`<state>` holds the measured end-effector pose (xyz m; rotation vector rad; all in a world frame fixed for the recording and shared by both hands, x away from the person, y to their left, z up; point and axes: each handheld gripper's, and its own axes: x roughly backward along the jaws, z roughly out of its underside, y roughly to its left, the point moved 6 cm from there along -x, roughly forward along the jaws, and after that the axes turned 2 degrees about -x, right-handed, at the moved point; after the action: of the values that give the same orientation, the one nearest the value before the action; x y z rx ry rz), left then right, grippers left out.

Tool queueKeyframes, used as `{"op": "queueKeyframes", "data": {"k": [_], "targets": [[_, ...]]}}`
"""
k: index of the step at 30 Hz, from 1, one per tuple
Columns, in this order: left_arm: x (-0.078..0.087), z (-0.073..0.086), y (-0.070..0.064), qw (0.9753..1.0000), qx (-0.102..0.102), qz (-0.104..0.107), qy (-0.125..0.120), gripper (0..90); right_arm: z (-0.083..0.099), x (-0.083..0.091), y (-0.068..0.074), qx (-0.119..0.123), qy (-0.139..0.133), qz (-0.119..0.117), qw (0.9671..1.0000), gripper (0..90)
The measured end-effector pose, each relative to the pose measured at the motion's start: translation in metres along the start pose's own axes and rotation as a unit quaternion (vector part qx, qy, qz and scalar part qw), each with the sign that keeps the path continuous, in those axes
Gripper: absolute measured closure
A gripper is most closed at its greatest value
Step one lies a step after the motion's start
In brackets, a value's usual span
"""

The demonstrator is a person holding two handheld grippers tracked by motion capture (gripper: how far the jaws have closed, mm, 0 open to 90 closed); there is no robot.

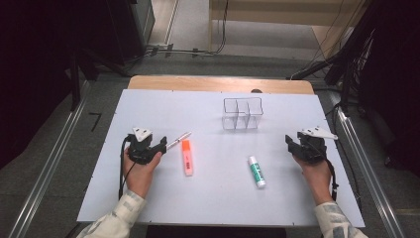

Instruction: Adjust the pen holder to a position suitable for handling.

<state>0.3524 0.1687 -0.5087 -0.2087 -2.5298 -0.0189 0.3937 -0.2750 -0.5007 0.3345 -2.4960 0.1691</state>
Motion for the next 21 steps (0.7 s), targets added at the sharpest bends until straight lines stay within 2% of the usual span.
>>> {"op": "queueKeyframes", "data": {"k": [4,7,10,14,17,21], "targets": [[-0.018,-0.017,-0.017,0.9998,-0.011,0.013,0.006,80.7,-0.011,-0.017,0.009,-0.006,0.010,-0.017,0.9998,74.5],[-0.029,-0.030,-0.033,0.9996,-0.025,0.015,0.002,88.9,-0.017,-0.031,0.015,-0.013,0.016,-0.024,0.9995,82.0],[-0.046,-0.043,-0.056,0.9987,-0.030,0.039,0.011,90.0,-0.025,-0.044,0.021,-0.018,0.017,-0.027,0.9993,85.9],[-0.067,-0.058,-0.085,0.9977,-0.047,0.048,0.007,90.0,-0.035,-0.058,0.028,-0.005,0.018,-0.030,0.9994,86.1],[-0.083,-0.067,-0.102,0.9976,-0.046,0.051,0.007,90.0,-0.044,-0.067,0.034,0.007,0.016,-0.032,0.9993,87.1],[-0.101,-0.077,-0.117,0.9977,-0.037,0.056,0.010,90.0,-0.051,-0.078,0.038,0.006,0.015,-0.035,0.9993,87.3]]}}
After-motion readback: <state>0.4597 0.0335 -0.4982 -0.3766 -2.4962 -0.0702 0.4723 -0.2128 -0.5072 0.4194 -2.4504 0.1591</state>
